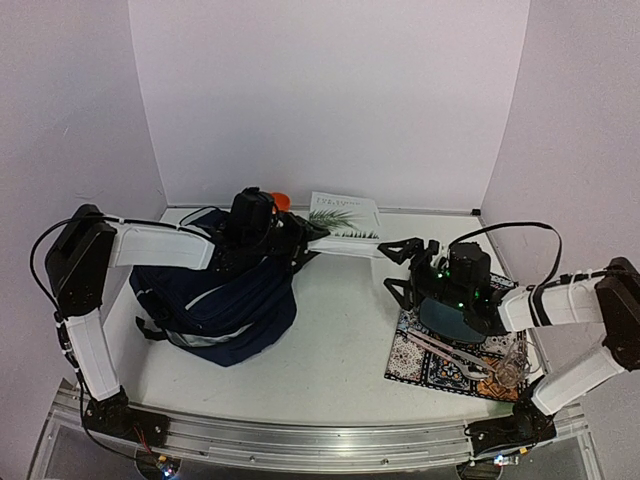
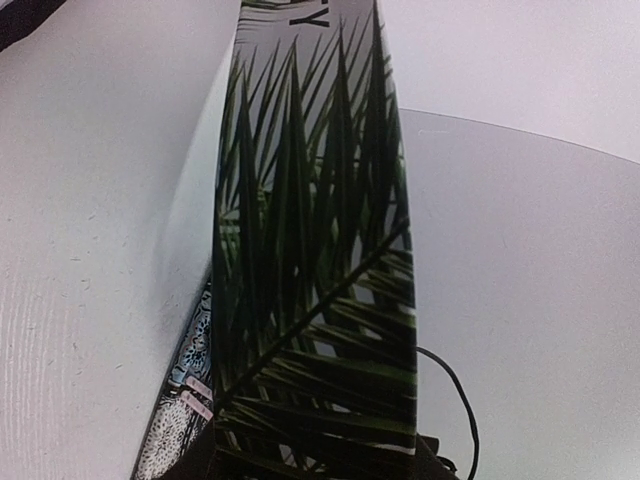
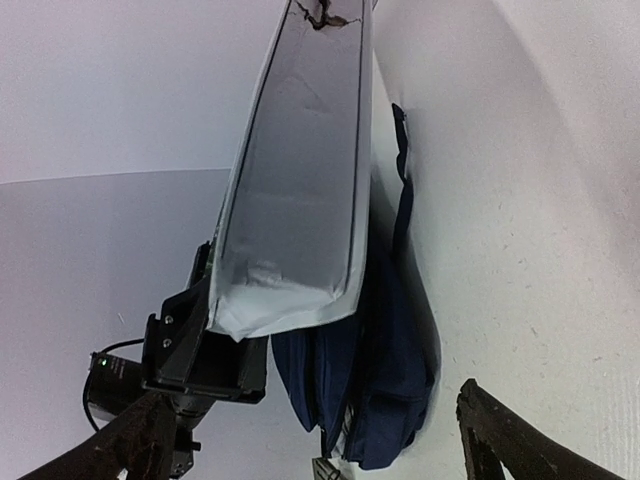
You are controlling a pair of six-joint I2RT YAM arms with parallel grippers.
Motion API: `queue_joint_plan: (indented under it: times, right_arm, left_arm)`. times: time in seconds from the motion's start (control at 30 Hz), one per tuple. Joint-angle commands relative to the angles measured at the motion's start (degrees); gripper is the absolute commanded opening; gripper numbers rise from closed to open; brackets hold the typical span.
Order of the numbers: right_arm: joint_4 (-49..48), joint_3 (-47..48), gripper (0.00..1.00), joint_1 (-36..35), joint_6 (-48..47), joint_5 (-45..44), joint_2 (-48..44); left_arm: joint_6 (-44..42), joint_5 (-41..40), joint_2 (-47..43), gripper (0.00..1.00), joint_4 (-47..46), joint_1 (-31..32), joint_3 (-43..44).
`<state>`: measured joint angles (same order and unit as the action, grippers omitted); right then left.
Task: Pack the student bag
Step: Pass from the left arm to the right
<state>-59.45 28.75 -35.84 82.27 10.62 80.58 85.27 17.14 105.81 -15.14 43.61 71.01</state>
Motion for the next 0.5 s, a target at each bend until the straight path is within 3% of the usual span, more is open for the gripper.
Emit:
queue_joint_plan:
  times: [0.0,0.37,0.47]
  right_arm:
    - [-7.15,6.66,0.98,-1.99,-1.45,-4.78,4.52]
    - [-10.21,15.4,0.98,-3.97,-0.22,-9.42,12.31]
    - [-10.23,16.88,0.91,-4.36,0.17,-10.58,13.55]
  left_arm:
    - [0.46,-1.73,-4.36,0.38,-5.86,1.11,-0.32]
    - [1.37,-6.86,-6.32,0.38,-6.74,4.33,-1.99]
    - [1.36,-8.49,-6.73,0.4,-6.92,5.22,-2.26]
